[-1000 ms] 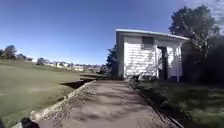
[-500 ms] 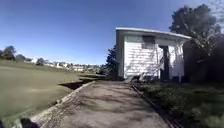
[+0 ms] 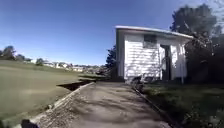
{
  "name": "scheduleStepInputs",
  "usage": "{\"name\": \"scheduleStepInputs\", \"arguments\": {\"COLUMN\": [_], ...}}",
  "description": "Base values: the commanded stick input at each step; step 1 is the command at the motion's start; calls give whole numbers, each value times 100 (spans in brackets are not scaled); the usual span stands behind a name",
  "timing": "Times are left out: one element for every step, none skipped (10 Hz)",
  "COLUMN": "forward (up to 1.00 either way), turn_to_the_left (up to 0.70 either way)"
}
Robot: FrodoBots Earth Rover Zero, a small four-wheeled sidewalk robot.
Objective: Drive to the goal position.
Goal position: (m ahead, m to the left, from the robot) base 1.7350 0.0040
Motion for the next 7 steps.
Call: {"name": "scheduleStepInputs", "arguments": {"forward": [50,50,50,50,50,50,50], "turn_to_the_left": [0,0,0,0,0,0,0]}}
